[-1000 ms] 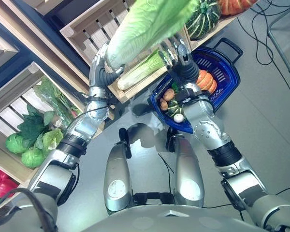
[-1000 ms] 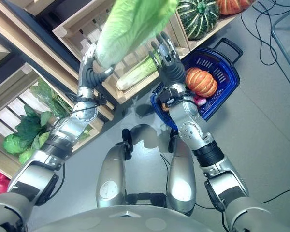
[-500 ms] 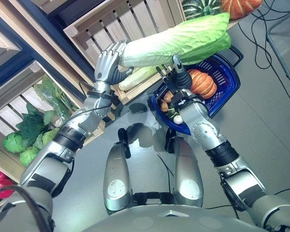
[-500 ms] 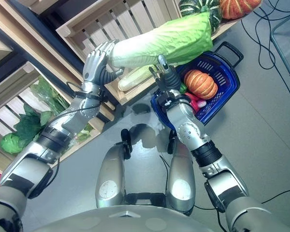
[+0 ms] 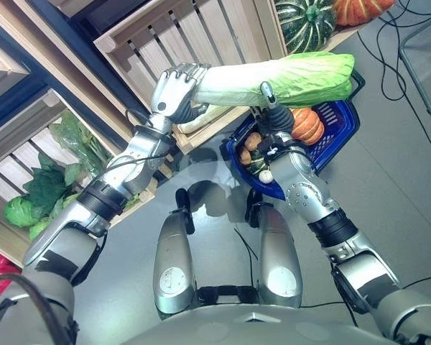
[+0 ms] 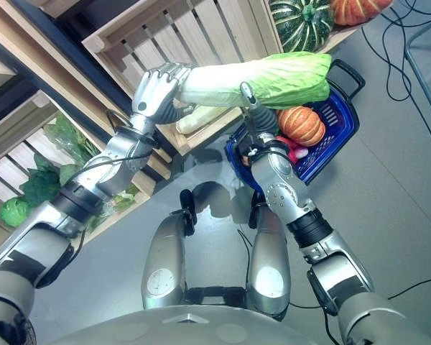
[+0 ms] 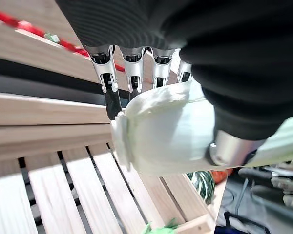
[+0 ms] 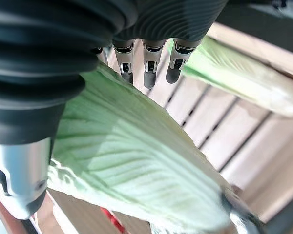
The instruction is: Pick up fruits and vegetables into the basket
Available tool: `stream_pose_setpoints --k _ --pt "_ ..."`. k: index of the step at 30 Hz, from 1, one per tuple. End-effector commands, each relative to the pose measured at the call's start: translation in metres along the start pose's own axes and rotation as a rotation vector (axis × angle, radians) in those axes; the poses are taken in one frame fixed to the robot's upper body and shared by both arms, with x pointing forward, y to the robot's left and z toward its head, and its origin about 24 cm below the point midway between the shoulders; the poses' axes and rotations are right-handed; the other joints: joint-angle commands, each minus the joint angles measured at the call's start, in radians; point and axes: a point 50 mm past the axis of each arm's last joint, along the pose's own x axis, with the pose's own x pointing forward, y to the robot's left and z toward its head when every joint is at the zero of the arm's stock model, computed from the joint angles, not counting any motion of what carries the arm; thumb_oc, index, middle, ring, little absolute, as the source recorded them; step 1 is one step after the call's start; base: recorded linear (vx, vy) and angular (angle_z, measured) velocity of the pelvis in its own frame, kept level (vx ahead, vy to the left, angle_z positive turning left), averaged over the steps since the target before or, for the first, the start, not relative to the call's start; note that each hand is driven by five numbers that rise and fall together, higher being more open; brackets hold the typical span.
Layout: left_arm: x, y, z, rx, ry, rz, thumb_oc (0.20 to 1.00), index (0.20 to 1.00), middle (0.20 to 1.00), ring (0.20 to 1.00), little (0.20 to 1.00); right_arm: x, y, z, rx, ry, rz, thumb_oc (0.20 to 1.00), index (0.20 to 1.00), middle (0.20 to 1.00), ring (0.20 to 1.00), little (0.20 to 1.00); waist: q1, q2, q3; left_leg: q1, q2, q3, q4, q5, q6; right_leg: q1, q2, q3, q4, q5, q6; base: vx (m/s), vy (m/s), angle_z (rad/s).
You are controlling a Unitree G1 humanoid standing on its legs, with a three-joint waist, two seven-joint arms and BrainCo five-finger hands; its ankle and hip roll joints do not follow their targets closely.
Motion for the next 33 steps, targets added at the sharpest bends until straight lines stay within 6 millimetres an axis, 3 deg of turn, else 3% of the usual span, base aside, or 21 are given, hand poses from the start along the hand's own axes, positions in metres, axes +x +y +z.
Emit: stream_pose_setpoints --k 1,2,3,4,8,9,10,11,17,22,26,33 --pt "-0.005 0.015 0.034 0.066 -0.210 0.039 0.200 0.200 0.200 0.200 0.200 0.006 0.032 0.049 0.208 -0.239 0.109 1.000 1.000 1.000 1.000 1.000 -0.007 -0.008 -0.033 0.033 -0.048 0.071 0.011 -0.088 0.060 0.067 -0.020 -0.028 -0.103 0.029 0.049 -0.04 -0.005 -0.01" --pt "-0.008 0.012 0.037 0.056 -0.219 0.024 0.200 0.200 0.200 0.200 0.200 0.007 0.029 0.052 0.236 -0.265 0.094 1.000 1.000 1.000 1.000 1.000 -0.005 -0.006 -0.033 0.031 -0.048 0.071 0.010 -0.089 0.060 0.069 -0.021 -0.031 -0.107 0.029 0.049 0.00 0.000 0.00" --pt "-0.009 0.010 0.039 0.046 -0.221 0.011 0.200 0.200 0.200 0.200 0.200 0.007 0.028 0.053 0.251 -0.278 0.097 0.853 0.853 0.853 0.853 0.853 -0.004 -0.005 -0.033 0.031 -0.047 0.071 0.010 -0.089 0.060 0.070 -0.022 -0.032 -0.108 0.030 0.049 0.00 0.000 0.00" --pt "-0.011 0.007 0.041 0.034 -0.227 -0.001 0.200 0.200 0.200 0.200 0.200 0.008 0.028 0.057 0.260 -0.296 0.106 0.213 0.213 0.213 0.213 0.213 -0.002 -0.002 -0.033 0.030 -0.048 0.071 0.010 -0.090 0.060 0.070 -0.023 -0.034 -0.109 0.030 0.049 0.00 0.000 0.00" --pt "-0.018 -0.001 0.047 -0.031 -0.233 -0.046 0.200 0.200 0.200 0.200 0.200 0.008 0.030 0.072 0.240 -0.395 0.142 0.200 0.200 0.200 0.200 0.200 0.004 0.007 -0.033 0.028 -0.049 0.068 0.005 -0.092 0.058 0.068 -0.024 -0.039 -0.113 0.029 0.050 0.00 0.000 0.00" --pt "-0.020 -0.004 0.050 -0.074 -0.227 -0.064 0.250 0.250 0.250 0.250 0.250 0.009 0.029 0.078 0.224 -0.437 0.154 0.200 0.200 0.200 0.200 0.200 0.004 0.011 -0.033 0.023 -0.050 0.067 0.009 -0.094 0.059 0.062 -0.025 -0.038 -0.109 0.029 0.050 0.00 0.000 0.00" --pt "-0.021 -0.007 0.050 -0.122 -0.209 -0.091 0.815 0.815 0.815 0.815 0.815 0.009 0.027 0.084 0.212 -0.467 0.151 0.200 0.200 0.200 0.200 0.200 0.004 0.013 -0.033 0.020 -0.051 0.067 0.010 -0.095 0.060 0.058 -0.025 -0.038 -0.107 0.029 0.051 -0.04 0.001 0.01" --pt "-0.023 -0.011 0.049 -0.173 -0.182 -0.129 1.000 1.000 1.000 1.000 1.000 0.009 0.024 0.089 0.194 -0.497 0.145 0.200 0.200 0.200 0.200 0.200 0.002 0.016 -0.033 0.018 -0.051 0.067 0.010 -0.096 0.060 0.054 -0.025 -0.038 -0.104 0.029 0.051 0.00 0.000 0.00" --pt "-0.033 -0.028 0.030 -0.311 -0.009 -0.186 1.000 1.000 1.000 1.000 1.000 0.005 0.017 0.118 0.039 -0.679 0.090 0.200 0.200 0.200 0.200 0.200 -0.015 0.030 -0.033 0.004 -0.052 0.074 0.016 -0.098 0.063 0.026 -0.023 -0.025 -0.086 0.024 0.052 -0.02 0.024 0.00" --pt "-0.042 -0.036 -0.012 -0.334 0.209 -0.132 1.000 1.000 1.000 1.000 1.000 -0.013 0.004 0.148 -0.223 -0.887 -0.017 0.200 0.200 0.200 0.200 0.200 -0.055 0.040 -0.033 -0.016 -0.048 0.091 0.022 -0.094 0.064 -0.016 -0.020 0.000 -0.065 0.018 0.050 -0.02 0.044 -0.12" --pt "-0.046 -0.038 -0.034 -0.346 0.320 -0.083 1.000 1.000 1.000 1.000 1.000 -0.022 -0.002 0.161 -0.378 -0.965 -0.088 0.200 0.200 0.200 0.200 0.200 -0.082 0.047 -0.033 -0.034 -0.045 0.102 0.033 -0.089 0.063 -0.054 -0.022 0.018 -0.039 0.013 0.049 -0.01 0.066 -0.09" --pt "-0.032 -0.026 -0.065 -0.384 0.477 0.070 1.000 1.000 1.000 1.000 1.000 -0.013 -0.030 0.172 -0.670 -0.893 -0.256 0.200 0.200 0.200 0.200 0.200 -0.134 0.080 -0.033 -0.095 -0.036 0.128 0.061 -0.068 0.049 -0.154 -0.021 0.064 0.024 0.000 0.040 0.00 0.082 -0.16"
